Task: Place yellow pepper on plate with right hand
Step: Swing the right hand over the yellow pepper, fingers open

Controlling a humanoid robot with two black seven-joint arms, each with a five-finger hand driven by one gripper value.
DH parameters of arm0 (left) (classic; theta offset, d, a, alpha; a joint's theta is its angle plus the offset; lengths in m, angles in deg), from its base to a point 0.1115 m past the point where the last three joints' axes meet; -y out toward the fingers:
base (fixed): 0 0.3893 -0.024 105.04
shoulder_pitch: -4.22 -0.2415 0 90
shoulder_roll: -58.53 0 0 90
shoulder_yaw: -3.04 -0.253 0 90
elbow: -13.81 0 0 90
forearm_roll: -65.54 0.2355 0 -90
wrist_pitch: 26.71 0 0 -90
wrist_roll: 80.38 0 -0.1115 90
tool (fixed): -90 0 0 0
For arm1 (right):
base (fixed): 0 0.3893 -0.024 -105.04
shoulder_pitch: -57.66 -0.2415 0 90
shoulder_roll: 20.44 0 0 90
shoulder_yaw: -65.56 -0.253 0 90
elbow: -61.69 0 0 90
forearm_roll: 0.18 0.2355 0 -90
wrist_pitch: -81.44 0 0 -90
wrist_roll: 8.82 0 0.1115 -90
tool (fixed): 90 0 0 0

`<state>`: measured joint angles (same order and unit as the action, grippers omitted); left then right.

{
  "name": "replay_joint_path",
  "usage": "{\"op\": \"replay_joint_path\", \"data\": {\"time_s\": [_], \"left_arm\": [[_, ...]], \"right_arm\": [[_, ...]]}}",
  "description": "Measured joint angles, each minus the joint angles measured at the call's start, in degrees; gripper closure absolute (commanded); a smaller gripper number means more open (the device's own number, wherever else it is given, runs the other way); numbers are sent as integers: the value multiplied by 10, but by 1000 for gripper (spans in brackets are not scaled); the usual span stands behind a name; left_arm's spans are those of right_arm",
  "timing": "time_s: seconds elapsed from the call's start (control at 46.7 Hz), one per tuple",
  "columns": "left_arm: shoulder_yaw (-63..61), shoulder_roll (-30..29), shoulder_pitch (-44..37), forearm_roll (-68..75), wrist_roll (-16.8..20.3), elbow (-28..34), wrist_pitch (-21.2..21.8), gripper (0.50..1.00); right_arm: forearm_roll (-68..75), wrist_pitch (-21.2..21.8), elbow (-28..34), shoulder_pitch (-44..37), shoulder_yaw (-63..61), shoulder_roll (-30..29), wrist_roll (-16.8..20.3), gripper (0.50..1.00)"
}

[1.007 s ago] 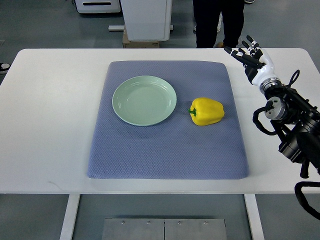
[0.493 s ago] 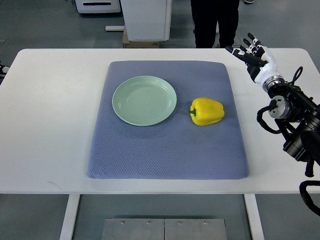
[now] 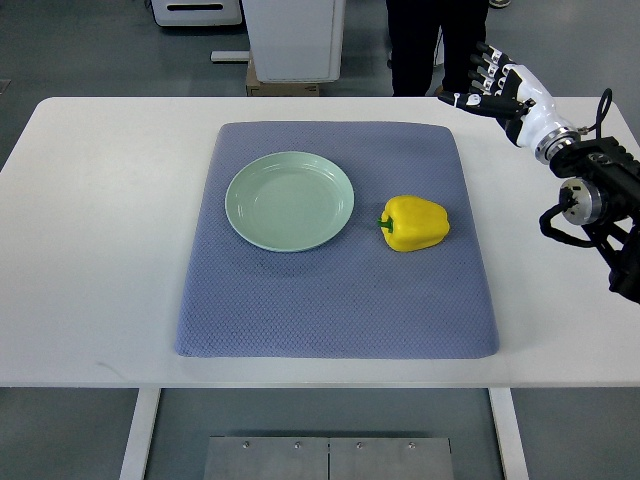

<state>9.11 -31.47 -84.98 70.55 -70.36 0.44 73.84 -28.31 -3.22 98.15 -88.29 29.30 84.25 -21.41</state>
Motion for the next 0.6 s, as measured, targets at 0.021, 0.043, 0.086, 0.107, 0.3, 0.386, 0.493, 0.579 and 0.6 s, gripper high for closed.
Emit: {"op": "replay_joint_path", "data": {"time_s": [0.021, 0.043, 0.086, 0.107, 0.3, 0.386, 0.493, 0.579, 0.6], "left_arm": [[0, 0, 0, 0, 0, 0, 0, 500], [0, 0, 0, 0, 0, 0, 0, 500], [0, 0, 0, 0, 0, 0, 0, 500], [0, 0, 0, 0, 0, 0, 0, 500], [0, 0, 0, 0, 0, 0, 0, 500], [0, 0, 0, 0, 0, 0, 0, 500], [0, 0, 0, 0, 0, 0, 0, 500], [0, 0, 0, 0, 0, 0, 0, 500], [0, 0, 0, 0, 0, 0, 0, 500]], "right_arm": [[0, 3, 4, -3, 11, 7, 0, 502], [0, 8, 9, -7, 22, 15, 0, 502], [0, 15, 21, -12, 42, 30, 0, 502], [-1, 20, 31, -16, 54, 39, -1, 502], [-50, 56, 76, -44, 121, 94, -1, 502], [-78, 76, 85, -52, 143, 110, -1, 502], [-105, 92, 105, -61, 167, 125, -5, 505], [-124, 96, 127, -72, 196, 136, -8, 505], [-127, 96, 132, -74, 203, 140, -9, 505]]}}
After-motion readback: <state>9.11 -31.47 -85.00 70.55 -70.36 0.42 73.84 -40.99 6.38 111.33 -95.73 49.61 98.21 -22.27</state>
